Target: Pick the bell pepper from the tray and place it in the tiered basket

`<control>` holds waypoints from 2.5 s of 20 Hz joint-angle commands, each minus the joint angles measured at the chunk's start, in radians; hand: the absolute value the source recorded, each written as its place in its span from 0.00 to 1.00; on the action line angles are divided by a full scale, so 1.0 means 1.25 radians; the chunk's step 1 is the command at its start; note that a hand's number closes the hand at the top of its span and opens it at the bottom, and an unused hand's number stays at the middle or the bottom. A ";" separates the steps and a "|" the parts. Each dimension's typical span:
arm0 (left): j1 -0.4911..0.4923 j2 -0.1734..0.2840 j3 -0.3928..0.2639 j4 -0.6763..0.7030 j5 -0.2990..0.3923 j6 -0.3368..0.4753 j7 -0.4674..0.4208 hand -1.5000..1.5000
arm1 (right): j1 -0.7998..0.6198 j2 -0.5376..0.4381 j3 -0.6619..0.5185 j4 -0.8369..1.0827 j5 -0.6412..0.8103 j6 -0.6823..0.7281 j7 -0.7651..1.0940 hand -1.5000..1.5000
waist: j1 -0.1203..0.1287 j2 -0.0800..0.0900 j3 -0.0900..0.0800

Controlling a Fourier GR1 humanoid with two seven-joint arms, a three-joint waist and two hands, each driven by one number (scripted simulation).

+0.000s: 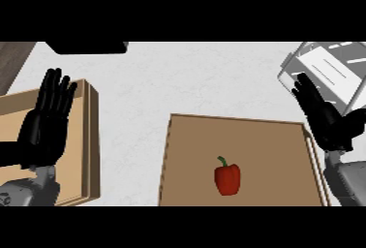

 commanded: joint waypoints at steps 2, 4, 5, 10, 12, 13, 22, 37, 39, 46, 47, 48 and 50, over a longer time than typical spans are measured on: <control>0.001 -0.021 -0.050 0.031 -0.074 0.023 -0.008 0.50 | -0.015 0.012 -0.070 -0.018 -0.119 0.116 -0.050 1.00 | 0.006 -0.016 -0.006; -0.015 -0.012 -0.082 0.053 -0.123 0.047 0.014 0.50 | -0.038 0.072 -0.070 -0.082 -0.177 0.143 -0.104 1.00 | -0.004 -0.017 -0.004; -0.010 0.009 -0.082 0.069 -0.148 0.049 0.008 0.50 | -0.021 0.082 -0.082 -0.108 -0.222 0.188 -0.136 1.00 | -0.013 -0.018 -0.003; -0.004 -0.005 -0.121 0.075 -0.156 0.035 0.032 0.50 | 0.028 0.185 -0.079 -0.022 -0.368 0.237 -0.054 0.00 | 0.009 -0.014 -0.003; -0.014 -0.020 -0.126 0.108 -0.161 0.038 0.028 0.50 | 0.061 0.171 -0.056 -0.043 -0.434 0.377 -0.045 0.00 | -0.004 -0.014 -0.004; -0.031 -0.035 -0.134 0.093 -0.179 0.068 0.055 0.50 | 0.097 0.147 -0.047 -0.051 -0.439 0.440 -0.053 0.00 | -0.006 -0.017 -0.004; -0.007 -0.061 -0.150 0.102 -0.213 0.090 0.045 0.50 | 0.171 -0.159 -0.180 -0.233 -0.257 0.613 -0.103 0.00 | -0.018 -0.024 -0.008; -0.034 -0.079 -0.155 0.124 -0.222 0.071 0.054 0.50 | 0.114 -0.347 -0.041 -0.768 0.147 0.501 0.288 0.00 | 0.002 -0.020 -0.010; -0.025 -0.078 -0.153 0.135 -0.221 0.057 0.043 0.50 | 0.087 -0.339 0.013 -0.815 0.147 0.488 0.388 0.00 | 0.010 -0.018 -0.010; -0.024 -0.084 -0.150 0.093 -0.249 0.044 0.090 0.50 | -0.048 -0.227 0.209 -0.844 0.197 0.471 0.637 0.00 | 0.019 -0.018 -0.008; -0.051 -0.112 -0.146 0.114 -0.266 0.065 0.101 0.50 | -0.072 -0.230 0.173 -0.833 0.159 0.506 0.650 0.00 | 0.015 -0.017 -0.008; 0.035 -0.096 -0.153 0.050 -0.268 0.065 0.059 0.50 | -0.018 -0.247 0.159 -0.875 0.161 0.525 0.644 0.00 | 0.014 -0.019 -0.008; -0.034 -0.116 -0.126 0.138 -0.256 0.045 0.040 0.50 | -0.093 -0.219 0.215 -0.845 0.148 0.531 0.734 0.00 | 0.013 -0.017 -0.008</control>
